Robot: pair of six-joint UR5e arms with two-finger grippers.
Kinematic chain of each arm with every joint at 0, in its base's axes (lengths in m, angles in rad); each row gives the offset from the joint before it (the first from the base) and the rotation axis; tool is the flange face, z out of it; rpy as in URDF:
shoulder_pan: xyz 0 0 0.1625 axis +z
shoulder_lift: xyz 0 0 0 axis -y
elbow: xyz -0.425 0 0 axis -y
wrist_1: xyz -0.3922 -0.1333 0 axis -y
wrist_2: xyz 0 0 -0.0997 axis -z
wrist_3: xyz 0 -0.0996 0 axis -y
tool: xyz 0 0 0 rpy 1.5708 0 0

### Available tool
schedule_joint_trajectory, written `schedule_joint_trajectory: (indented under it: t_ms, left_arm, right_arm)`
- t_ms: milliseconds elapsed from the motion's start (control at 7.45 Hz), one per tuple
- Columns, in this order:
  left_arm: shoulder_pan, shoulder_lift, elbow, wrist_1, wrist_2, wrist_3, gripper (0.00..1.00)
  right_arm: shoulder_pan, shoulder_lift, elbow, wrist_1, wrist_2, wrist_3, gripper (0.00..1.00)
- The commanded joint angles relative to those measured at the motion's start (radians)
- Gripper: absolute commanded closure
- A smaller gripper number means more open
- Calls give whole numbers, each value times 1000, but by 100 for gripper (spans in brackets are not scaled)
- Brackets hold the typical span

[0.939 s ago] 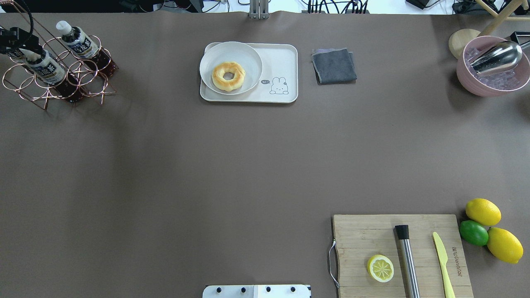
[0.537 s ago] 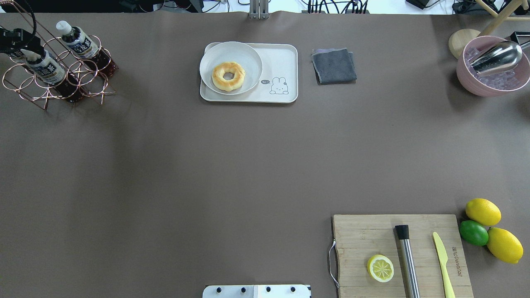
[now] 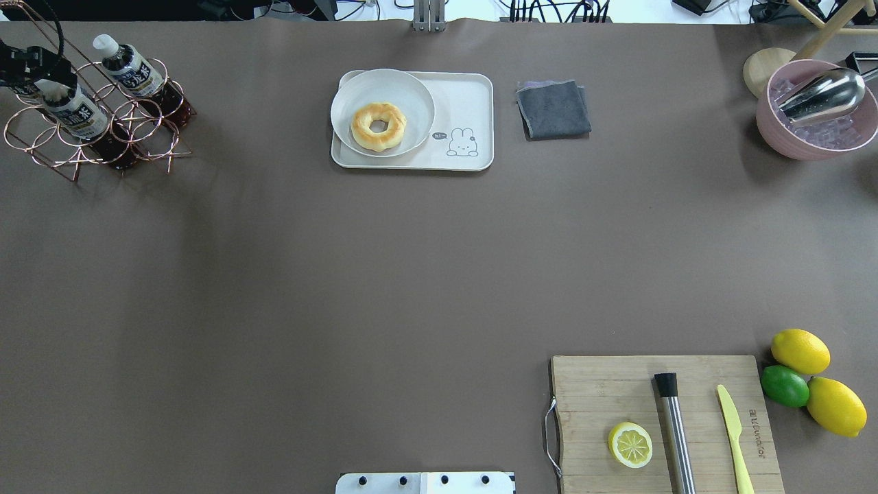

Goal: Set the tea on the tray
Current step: 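Close the left gripper on the tea bottle's cap in the carrier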

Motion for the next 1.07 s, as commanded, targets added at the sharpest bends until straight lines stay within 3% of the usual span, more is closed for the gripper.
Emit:
schedule_joint_trajectory:
  t_ms: [0,134,537,805,939]
  left_arm:
    - [0,-3,3,-17,-2,-6,18]
    - [-2,-1,-3,-16,-6,-6,20]
    - [-6,10,-26,-6,-9,2,40]
    - [-9,16,-26,-14,-9,8,67]
    - [-9,16,-27,-16,-9,8,86]
  right_arm:
    - [0,3,0,0,-1,0,0]
    - [0,3,0,0,0,0,0]
    - [2,1,0,0,-1,0,0]
    - [2,-2,-1,0,-1,-2,0]
    - [2,-6,-1,0,-1,-2,0]
